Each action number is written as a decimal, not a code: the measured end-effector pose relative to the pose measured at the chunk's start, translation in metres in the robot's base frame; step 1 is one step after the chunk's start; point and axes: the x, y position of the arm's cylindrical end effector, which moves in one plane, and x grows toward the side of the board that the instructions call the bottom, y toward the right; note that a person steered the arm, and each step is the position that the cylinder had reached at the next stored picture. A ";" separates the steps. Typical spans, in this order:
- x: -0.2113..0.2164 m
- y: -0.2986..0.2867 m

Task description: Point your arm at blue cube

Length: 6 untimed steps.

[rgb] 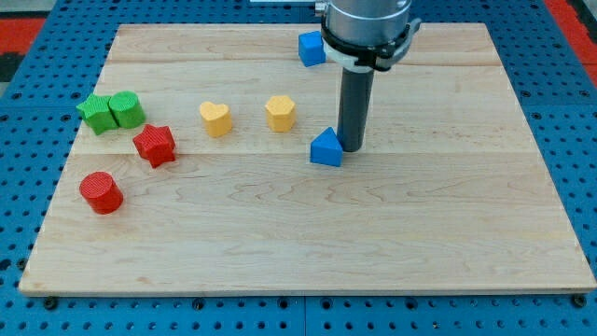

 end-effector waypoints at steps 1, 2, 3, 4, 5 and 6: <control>-0.067 0.064; -0.156 0.102; -0.222 0.056; -0.245 0.022; -0.208 -0.048; -0.176 -0.070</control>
